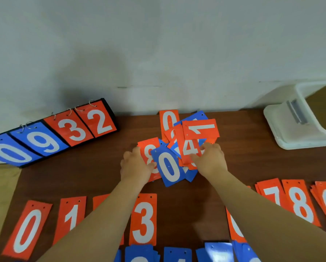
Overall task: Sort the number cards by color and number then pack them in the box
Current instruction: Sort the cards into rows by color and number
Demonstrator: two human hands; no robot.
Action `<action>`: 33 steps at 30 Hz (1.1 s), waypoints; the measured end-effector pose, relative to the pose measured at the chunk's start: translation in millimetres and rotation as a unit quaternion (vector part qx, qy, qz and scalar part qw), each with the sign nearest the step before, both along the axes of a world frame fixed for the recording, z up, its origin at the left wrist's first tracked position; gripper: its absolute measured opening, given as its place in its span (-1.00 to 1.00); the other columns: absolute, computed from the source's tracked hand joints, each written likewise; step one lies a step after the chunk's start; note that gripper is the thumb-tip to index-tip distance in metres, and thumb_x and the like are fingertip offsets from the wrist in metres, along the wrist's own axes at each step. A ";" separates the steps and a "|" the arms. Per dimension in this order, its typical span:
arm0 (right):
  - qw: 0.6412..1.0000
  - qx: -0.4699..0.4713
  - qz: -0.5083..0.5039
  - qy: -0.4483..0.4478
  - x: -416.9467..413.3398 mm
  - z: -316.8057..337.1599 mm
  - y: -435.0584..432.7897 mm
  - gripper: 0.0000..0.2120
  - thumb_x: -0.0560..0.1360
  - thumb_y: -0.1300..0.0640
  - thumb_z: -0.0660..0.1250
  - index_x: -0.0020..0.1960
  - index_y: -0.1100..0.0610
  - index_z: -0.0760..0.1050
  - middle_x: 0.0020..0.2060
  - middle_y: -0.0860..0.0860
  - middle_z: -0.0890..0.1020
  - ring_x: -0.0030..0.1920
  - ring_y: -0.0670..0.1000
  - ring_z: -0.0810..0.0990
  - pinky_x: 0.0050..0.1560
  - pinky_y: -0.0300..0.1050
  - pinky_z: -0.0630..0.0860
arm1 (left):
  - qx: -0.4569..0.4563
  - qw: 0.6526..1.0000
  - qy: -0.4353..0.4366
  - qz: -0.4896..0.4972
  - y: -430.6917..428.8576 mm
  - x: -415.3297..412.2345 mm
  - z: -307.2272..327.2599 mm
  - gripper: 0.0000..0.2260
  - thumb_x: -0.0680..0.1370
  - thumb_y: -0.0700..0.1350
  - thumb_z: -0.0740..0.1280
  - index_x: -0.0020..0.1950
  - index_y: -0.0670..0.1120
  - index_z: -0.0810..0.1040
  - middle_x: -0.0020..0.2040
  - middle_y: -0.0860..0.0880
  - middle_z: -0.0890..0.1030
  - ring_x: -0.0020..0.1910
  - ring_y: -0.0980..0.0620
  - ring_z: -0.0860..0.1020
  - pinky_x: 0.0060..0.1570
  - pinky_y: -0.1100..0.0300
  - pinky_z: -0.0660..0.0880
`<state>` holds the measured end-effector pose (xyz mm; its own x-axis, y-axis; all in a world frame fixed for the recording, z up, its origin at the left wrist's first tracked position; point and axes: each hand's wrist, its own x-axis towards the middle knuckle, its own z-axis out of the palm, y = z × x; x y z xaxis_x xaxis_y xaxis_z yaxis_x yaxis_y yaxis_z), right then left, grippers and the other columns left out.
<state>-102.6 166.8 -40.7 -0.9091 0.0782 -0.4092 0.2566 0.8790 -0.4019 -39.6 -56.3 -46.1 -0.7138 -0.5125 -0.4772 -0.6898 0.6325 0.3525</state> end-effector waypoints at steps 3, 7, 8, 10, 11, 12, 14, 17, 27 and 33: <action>1.000 0.023 -0.011 -0.011 -9.9 -11.6 -17.6 -0.37 0.44 -0.18 0.49 0.37 0.10 0.41 0.27 0.10 0.44 0.27 0.18 0.47 0.28 0.14 0.53 | 0.000 1.000 -0.003 0.015 11.3 -13.1 -5.8 -0.25 0.46 0.06 0.56 0.53 0.08 0.24 0.37 -0.08 0.37 0.35 -0.15 0.47 0.15 -0.04 0.57; 0.998 0.017 -0.047 -0.036 -19.2 -20.5 -27.7 -0.34 0.39 -0.13 0.56 0.35 0.07 0.38 0.28 0.10 0.39 0.24 0.22 0.51 0.23 0.19 0.57 | 0.026 0.999 0.016 0.037 16.7 -19.8 -14.6 -0.21 0.44 0.02 0.59 0.53 0.10 0.21 0.34 -0.09 0.38 0.31 -0.13 0.51 0.11 -0.05 0.61; 0.997 0.011 -0.057 -0.042 -21.3 -20.0 -27.4 -0.35 0.38 -0.12 0.58 0.34 0.07 0.39 0.27 0.10 0.39 0.22 0.22 0.53 0.21 0.19 0.59 | 0.032 0.999 0.022 0.039 16.1 -19.2 -15.7 -0.22 0.45 0.01 0.59 0.54 0.10 0.21 0.34 -0.09 0.38 0.30 -0.13 0.52 0.11 -0.05 0.61; 0.997 -0.007 -0.063 -0.053 -23.6 -19.1 -24.0 -0.40 0.39 -0.08 0.59 0.31 0.07 0.42 0.26 0.10 0.42 0.18 0.19 0.57 0.16 0.13 0.61 | 0.045 0.997 0.037 0.042 13.4 -16.8 -16.5 -0.24 0.47 0.00 0.57 0.55 0.09 0.22 0.38 -0.08 0.40 0.32 -0.13 0.53 0.13 -0.05 0.61; 0.996 -0.021 -0.063 -0.056 -23.7 -18.6 -21.5 -0.45 0.41 -0.04 0.58 0.30 0.06 0.44 0.25 0.08 0.47 0.17 0.16 0.58 0.12 0.07 0.62 | 0.054 0.996 0.048 0.045 11.2 -15.3 -15.9 -0.27 0.49 -0.01 0.55 0.55 0.08 0.25 0.39 -0.07 0.42 0.34 -0.11 0.53 0.16 -0.05 0.60; 0.996 -0.036 -0.064 -0.055 -22.8 -17.9 -18.3 -0.51 0.45 0.01 0.56 0.28 0.06 0.45 0.24 0.07 0.52 0.16 0.13 0.59 0.07 0.02 0.62 | 0.064 0.995 0.062 0.048 8.1 -13.7 -16.2 -0.32 0.50 -0.01 0.53 0.54 0.08 0.28 0.40 -0.05 0.46 0.34 -0.10 0.53 0.17 -0.05 0.59; 0.996 -0.048 -0.061 -0.051 -18.4 -15.7 -10.2 -0.61 0.50 0.07 0.50 0.26 0.04 0.45 0.22 0.04 0.58 0.14 0.10 0.61 -0.03 -0.07 0.59 | 0.074 0.992 0.092 0.045 0.6 -8.9 -15.5 -0.44 0.55 -0.01 0.48 0.50 0.09 0.34 0.38 -0.01 0.53 0.31 -0.06 0.57 0.16 -0.05 0.60; 0.997 -0.048 -0.049 -0.041 -9.8 -8.9 4.1 -0.66 0.55 0.08 0.45 0.28 0.03 0.48 0.25 0.04 0.59 0.17 0.12 0.62 -0.06 -0.11 0.55 | 0.044 0.992 0.115 0.043 -11.5 -0.9 -10.3 -0.55 0.60 -0.03 0.42 0.46 0.10 0.38 0.34 -0.01 0.57 0.27 -0.04 0.59 0.08 -0.01 0.65; 0.992 -0.108 -0.063 -0.018 39.4 14.3 44.7 -0.73 0.55 0.10 0.42 0.23 -0.04 0.54 0.25 0.02 0.59 0.13 0.04 0.60 -0.14 -0.17 0.50 | 0.007 0.975 0.161 0.150 -46.0 27.2 21.4 -0.65 0.63 -0.13 0.37 0.41 0.02 0.44 0.30 -0.06 0.61 0.25 -0.09 0.61 0.02 0.03 0.61; 0.980 -0.186 -0.065 -0.012 78.6 27.4 57.8 -0.78 0.54 0.14 0.44 0.14 -0.09 0.56 0.19 -0.03 0.61 0.14 -0.01 0.60 0.11 -0.01 0.61 | 0.039 0.938 0.222 0.262 -45.3 55.9 56.5 -0.66 0.63 -0.14 0.37 0.38 0.03 0.45 0.29 -0.05 0.60 0.26 -0.10 0.59 0.10 -0.06 0.62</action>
<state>-24.0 224.6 -13.3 -0.8909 0.0347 -0.4529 0.3707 0.6318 -0.6808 16.3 -101.6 10.5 -0.5106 -0.8247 -0.2432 -0.6727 0.2070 0.7104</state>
